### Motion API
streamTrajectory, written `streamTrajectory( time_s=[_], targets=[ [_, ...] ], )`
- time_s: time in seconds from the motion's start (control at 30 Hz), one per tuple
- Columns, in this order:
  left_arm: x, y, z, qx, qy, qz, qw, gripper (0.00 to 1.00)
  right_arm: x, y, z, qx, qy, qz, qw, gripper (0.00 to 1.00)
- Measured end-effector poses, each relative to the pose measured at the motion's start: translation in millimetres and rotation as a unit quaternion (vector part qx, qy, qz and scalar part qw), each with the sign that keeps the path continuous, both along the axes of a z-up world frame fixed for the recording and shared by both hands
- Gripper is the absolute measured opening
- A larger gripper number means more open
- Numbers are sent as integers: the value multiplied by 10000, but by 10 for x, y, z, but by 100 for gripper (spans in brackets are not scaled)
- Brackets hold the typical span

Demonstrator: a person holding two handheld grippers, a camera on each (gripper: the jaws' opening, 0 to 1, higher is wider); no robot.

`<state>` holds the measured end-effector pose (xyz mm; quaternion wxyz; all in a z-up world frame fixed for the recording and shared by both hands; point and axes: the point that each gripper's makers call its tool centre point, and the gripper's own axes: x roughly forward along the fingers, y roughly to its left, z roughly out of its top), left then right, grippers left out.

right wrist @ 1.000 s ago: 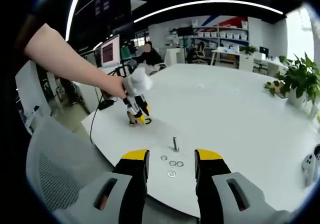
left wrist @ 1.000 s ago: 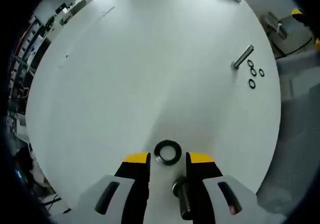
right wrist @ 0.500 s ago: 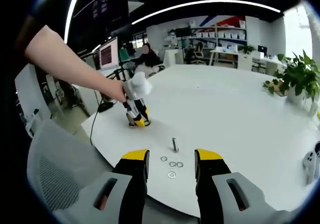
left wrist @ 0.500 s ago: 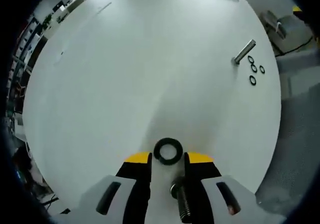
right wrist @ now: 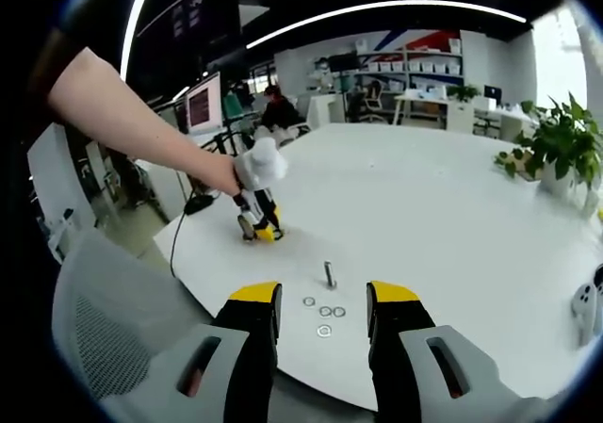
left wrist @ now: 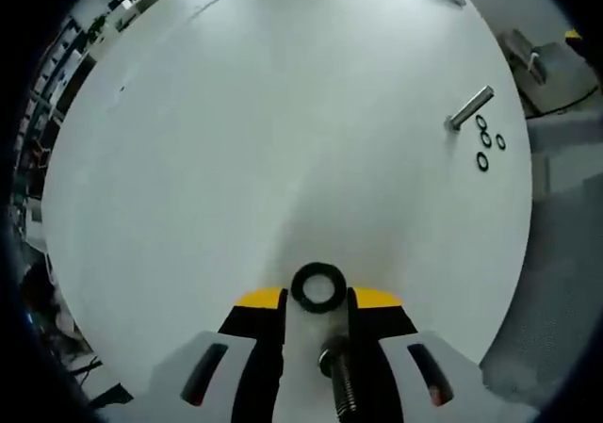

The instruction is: Place the washer onto the threaded stud by aligning its center hole with the stud, sliding it down to the base, and recovering from edge contact or off-axis alignment until the washer reaches the visible bottom stop.

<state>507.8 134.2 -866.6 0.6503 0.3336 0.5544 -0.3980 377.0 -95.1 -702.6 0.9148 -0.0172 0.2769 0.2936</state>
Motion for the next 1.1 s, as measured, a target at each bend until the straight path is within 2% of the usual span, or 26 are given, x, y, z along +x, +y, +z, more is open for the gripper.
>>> streamTrajectory(
  time_s=[0.13,0.23,0.27,0.37,1.1],
  targets=[
    [3,-2,4,32,4,44,10000,23,2,-8,4,8,-1,-19,10000,38],
    [6,-5,2,56,-22,3,10000,22,3,-13,5,16,-1,-33,10000,38],
    [22,-47,1,-71,-63,-110,9999,21,3,-14,6,16,-3,-34,10000,38],
    [18,-24,-3,14,-48,-140,9999,21,3,-19,4,3,-5,-36,10000,38],
    [18,-22,12,4,-93,-120,9999,19,13,-29,2,7,-3,-58,10000,38]
  ],
)
